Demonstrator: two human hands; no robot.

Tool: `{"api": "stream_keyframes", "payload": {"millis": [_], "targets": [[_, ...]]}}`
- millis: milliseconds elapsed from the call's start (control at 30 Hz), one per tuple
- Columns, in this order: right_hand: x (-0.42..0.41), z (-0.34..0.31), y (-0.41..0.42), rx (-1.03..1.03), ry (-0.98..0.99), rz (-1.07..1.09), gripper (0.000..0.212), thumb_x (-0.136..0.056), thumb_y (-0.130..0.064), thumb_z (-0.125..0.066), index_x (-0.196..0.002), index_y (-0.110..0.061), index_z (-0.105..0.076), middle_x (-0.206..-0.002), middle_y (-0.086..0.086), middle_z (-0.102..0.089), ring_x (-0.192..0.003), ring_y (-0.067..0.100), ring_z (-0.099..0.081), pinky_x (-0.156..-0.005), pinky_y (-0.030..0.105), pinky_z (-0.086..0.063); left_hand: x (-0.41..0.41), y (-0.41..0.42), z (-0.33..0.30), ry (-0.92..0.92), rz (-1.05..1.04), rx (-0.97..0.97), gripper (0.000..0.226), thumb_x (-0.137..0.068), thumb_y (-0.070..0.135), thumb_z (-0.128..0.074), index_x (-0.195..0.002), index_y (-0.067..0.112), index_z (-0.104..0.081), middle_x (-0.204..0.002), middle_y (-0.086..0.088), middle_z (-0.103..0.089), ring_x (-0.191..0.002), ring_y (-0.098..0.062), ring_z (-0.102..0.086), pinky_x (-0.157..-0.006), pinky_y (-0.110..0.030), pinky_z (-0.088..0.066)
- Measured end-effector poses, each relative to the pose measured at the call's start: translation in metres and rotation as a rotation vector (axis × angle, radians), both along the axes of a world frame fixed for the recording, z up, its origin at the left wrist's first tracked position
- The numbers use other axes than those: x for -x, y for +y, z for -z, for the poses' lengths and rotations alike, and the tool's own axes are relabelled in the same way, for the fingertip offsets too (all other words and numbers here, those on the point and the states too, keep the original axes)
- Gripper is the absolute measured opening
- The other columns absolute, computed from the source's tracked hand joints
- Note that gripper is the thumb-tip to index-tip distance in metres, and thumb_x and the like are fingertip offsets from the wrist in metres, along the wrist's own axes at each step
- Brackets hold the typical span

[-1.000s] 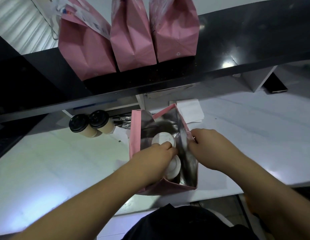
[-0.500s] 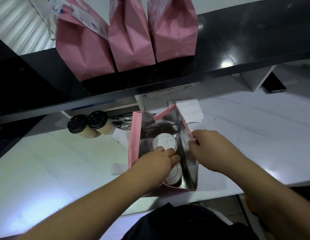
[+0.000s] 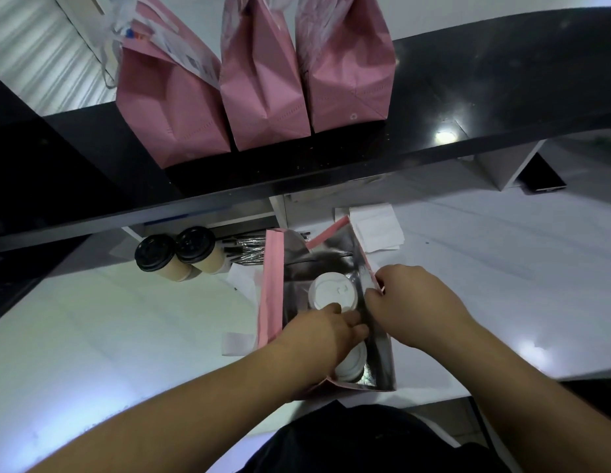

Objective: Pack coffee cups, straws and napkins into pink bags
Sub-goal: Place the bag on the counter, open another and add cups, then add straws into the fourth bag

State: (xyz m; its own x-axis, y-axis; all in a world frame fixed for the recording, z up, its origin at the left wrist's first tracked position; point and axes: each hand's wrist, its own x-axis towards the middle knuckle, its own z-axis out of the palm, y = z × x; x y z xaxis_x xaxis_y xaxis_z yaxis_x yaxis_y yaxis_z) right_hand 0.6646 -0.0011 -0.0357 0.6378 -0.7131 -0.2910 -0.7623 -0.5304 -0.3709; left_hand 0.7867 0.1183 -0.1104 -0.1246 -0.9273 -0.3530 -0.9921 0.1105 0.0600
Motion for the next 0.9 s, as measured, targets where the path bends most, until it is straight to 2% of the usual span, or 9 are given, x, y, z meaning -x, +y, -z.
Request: {"api": "stream_keyframes", "payload": {"millis": [100, 233, 400, 500, 567, 667, 700, 767, 900], "targets": [[-0.002, 0.000, 0.002, 0.017, 0.000, 0.000, 0.030, -0.096, -0.034, -0.048, -0.071, -0.018, -0.050, -0.072, -0.001, -0.058, -0.064, 0.020, -0.055, -0.050, 0.029, -0.033, 0.000, 0.003, 0.001, -0.009, 0.039, 0.032, 0.056, -0.084, 0.004, -0.061, -0.137, 0.018, -0.054, -0.129, -0.002, -0.056, -0.100, -0.032, -0.055, -0.053, -0.036, -0.035], [-0.003, 0.000, 0.001, -0.001, 0.009, 0.023, 0.029, -0.097, -0.029, -0.045, -0.070, -0.018, -0.048, -0.071, 0.000, -0.057, -0.064, 0.021, -0.054, -0.052, 0.030, -0.035, -0.001, 0.006, 0.001, -0.011, 0.047, 0.053, 0.051, -0.087, 0.006, -0.060, -0.137, 0.016, -0.057, -0.126, -0.005, -0.057, -0.101, -0.033, -0.058, -0.055, -0.037, -0.040], [-0.002, -0.003, -0.002, -0.043, 0.001, 0.068, 0.029, -0.098, -0.026, -0.043, -0.076, -0.014, -0.057, -0.073, 0.004, -0.064, -0.067, 0.024, -0.062, -0.056, 0.032, -0.047, -0.009, -0.009, -0.037, 0.047, -0.034, -0.110, 0.050, -0.090, 0.019, -0.068, -0.140, 0.020, -0.057, -0.134, -0.005, -0.055, -0.114, -0.032, -0.059, -0.081, -0.044, -0.055], [0.000, -0.005, -0.005, -0.036, 0.017, 0.081, 0.031, -0.099, -0.027, -0.042, -0.074, -0.016, -0.057, -0.074, 0.003, -0.064, -0.068, 0.023, -0.062, -0.058, 0.033, -0.050, -0.030, -0.015, -0.085, 0.284, -0.169, 0.159, 0.024, -0.098, 0.031, -0.061, -0.120, 0.026, -0.067, -0.116, 0.007, -0.063, -0.104, -0.016, -0.062, -0.086, -0.037, -0.055], [0.000, -0.007, -0.008, -0.029, 0.025, 0.075, 0.032, -0.100, -0.029, -0.042, -0.073, -0.019, -0.057, -0.072, 0.001, -0.065, -0.066, 0.021, -0.063, -0.056, 0.031, -0.048, -0.052, -0.008, -0.118, 0.507, -0.315, 0.393, 0.012, -0.100, 0.034, -0.060, -0.106, 0.030, -0.070, -0.100, 0.017, -0.066, -0.093, -0.003, -0.061, -0.082, -0.022, -0.052], [0.001, -0.012, -0.015, -0.029, 0.050, 0.091, 0.034, -0.102, -0.032, -0.042, -0.074, -0.023, -0.059, -0.071, -0.003, -0.066, -0.064, 0.016, -0.064, -0.057, 0.030, -0.051, -0.097, 0.008, -0.128, 0.721, -0.680, 0.735, 0.010, -0.099, 0.028, -0.062, -0.093, 0.030, -0.070, -0.084, 0.013, -0.068, -0.079, -0.006, -0.063, -0.068, -0.018, -0.050], [0.001, -0.012, -0.018, -0.013, 0.057, 0.097, 0.034, -0.101, -0.031, -0.042, -0.073, -0.023, -0.060, -0.070, -0.003, -0.066, -0.063, 0.017, -0.064, -0.058, 0.032, -0.054, -0.115, 0.011, -0.118, 0.701, -0.803, 0.767, 0.010, -0.099, 0.027, -0.063, -0.092, 0.029, -0.069, -0.081, 0.012, -0.068, -0.075, -0.006, -0.062, -0.065, -0.019, -0.049], [0.001, -0.013, -0.023, 0.009, 0.073, 0.106, 0.033, -0.098, -0.031, -0.042, -0.073, -0.021, -0.062, -0.068, -0.003, -0.066, -0.062, 0.018, -0.064, -0.061, 0.035, -0.058, -0.149, 0.016, -0.081, 0.527, -0.965, 0.662, 0.008, -0.098, 0.028, -0.064, -0.092, 0.032, -0.068, -0.080, 0.015, -0.068, -0.075, -0.003, -0.063, -0.063, -0.021, -0.048], [0.000, -0.011, -0.025, 0.002, 0.122, 0.110, 0.033, -0.098, -0.028, -0.043, -0.070, -0.018, -0.056, -0.067, 0.000, -0.064, -0.062, 0.019, -0.061, -0.052, 0.030, -0.043, -0.185, 0.031, 0.016, 0.218, -0.868, 0.261, 0.012, -0.095, 0.023, -0.064, -0.102, 0.025, -0.073, -0.097, 0.003, -0.075, -0.092, -0.025, -0.070, -0.072, -0.032, -0.053]]}}
